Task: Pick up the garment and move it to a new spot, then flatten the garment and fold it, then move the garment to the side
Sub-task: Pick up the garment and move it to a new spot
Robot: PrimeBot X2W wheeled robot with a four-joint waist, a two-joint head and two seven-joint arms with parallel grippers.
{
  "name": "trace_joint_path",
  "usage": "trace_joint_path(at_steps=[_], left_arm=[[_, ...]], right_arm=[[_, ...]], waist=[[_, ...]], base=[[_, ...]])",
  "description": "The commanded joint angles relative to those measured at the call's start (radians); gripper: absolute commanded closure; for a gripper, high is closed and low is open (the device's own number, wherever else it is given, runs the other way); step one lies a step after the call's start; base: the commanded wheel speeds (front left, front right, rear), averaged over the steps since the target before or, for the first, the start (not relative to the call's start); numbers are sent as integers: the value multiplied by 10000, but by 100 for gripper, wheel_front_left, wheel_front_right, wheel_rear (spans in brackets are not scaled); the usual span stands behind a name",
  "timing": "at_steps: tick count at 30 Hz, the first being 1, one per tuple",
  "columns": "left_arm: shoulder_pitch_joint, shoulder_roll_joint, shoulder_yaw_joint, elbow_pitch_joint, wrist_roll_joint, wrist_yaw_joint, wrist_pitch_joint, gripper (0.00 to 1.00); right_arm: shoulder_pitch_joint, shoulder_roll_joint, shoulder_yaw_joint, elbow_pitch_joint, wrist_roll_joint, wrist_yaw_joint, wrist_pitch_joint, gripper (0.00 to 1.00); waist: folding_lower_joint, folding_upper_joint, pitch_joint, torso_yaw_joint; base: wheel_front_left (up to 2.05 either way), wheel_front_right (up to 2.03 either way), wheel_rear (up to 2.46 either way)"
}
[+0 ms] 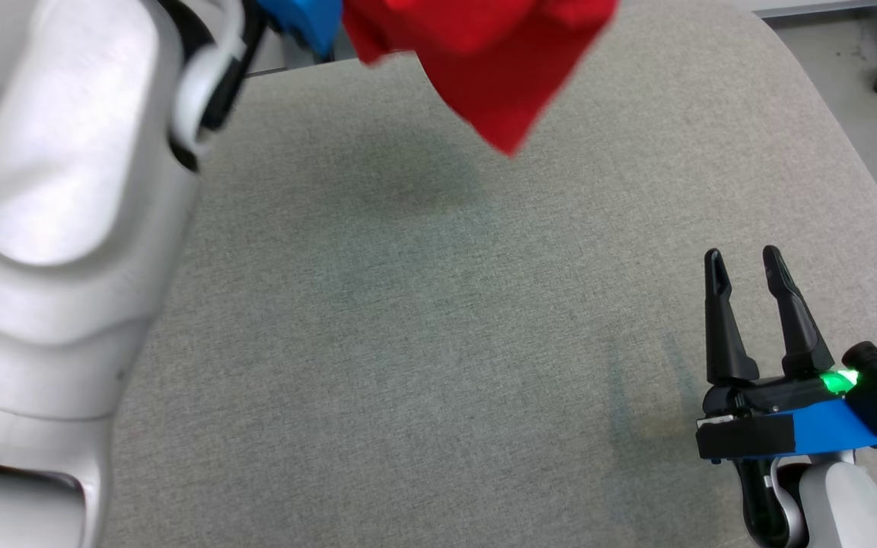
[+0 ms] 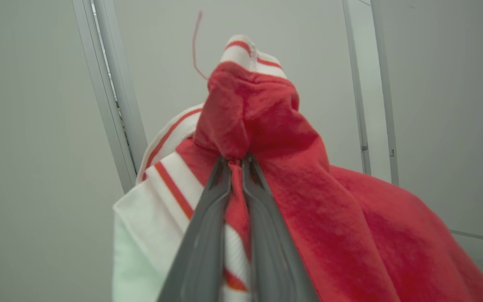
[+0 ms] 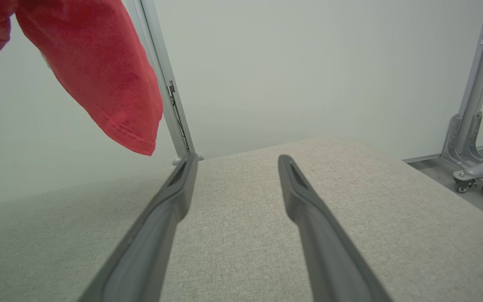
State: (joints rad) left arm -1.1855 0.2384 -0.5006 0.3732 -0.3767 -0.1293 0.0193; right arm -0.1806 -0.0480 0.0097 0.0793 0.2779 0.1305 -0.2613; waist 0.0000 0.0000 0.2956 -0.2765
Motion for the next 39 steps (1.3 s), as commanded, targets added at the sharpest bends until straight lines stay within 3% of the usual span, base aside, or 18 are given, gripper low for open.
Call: trace_joint_path(at_steps=[1, 14, 23, 24, 25, 31, 39], left_arm=[[309, -51, -64, 19, -71, 37, 24, 100], [3843, -643, -916, 533, -515, 500, -658, 100], [5831, -970, -1567, 1649, -707, 466, -1227, 100], [5905, -1003, -1618, 1745, -719, 461, -1318, 67], [5955, -1030, -1622, 1819, -715, 521, -1437, 0], [6069, -1157, -1333, 1741, -733, 825, -2402, 0], [6639, -607, -322, 804, -729, 1493, -2833, 0]], right_arm=[[-126, -41, -11, -39, 70, 5, -50, 0], [-88, -43, -39, -43, 192, 5, -53, 0], [-104, -43, 31, 89, 40, 5, -52, 0], [-87, -43, 33, 128, 18, 5, -50, 0], [-67, -43, 53, 158, -12, 5, -50, 0], [181, -43, 38, 324, -176, 5, -49, 0], [495, -43, -63, 443, -375, 5, -49, 0]], waist=[[0, 0, 47, -52], [0, 0, 139, -110], [0, 0, 37, 35], [0, 0, -13, 55], [0, 0, -63, 68], [0, 0, -614, 307], [0, 0, -1287, 979]], base=[[0, 0, 0], [0, 0, 0], [0, 0, 0], [0, 0, 0], [0, 0, 0], [0, 0, 0], [0, 0, 0]])
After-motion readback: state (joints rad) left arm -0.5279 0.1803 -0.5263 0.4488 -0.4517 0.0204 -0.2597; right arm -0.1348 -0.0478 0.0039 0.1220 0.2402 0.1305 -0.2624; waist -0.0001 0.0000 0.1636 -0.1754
